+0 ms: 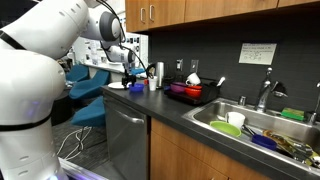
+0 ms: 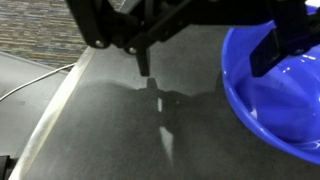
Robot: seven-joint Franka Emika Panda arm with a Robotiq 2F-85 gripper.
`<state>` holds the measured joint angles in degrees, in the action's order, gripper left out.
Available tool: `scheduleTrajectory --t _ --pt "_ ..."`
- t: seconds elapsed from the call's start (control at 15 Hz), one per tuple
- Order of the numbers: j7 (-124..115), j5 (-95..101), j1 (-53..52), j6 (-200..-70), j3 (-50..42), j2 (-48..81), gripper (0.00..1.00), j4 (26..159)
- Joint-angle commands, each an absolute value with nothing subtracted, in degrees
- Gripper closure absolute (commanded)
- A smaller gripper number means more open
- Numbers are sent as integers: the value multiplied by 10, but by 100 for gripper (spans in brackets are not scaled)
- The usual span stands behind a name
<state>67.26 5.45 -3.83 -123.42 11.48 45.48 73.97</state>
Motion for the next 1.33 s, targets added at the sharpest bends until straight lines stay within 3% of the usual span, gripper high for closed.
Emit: scheduleTrajectory --t 0.0,0.67,1.27 --pt "678 51 -37 -1235 110 463 27 723" --pt "666 37 -25 -1257 112 450 99 725" --pt "627 -44 17 -1363 116 408 99 762"
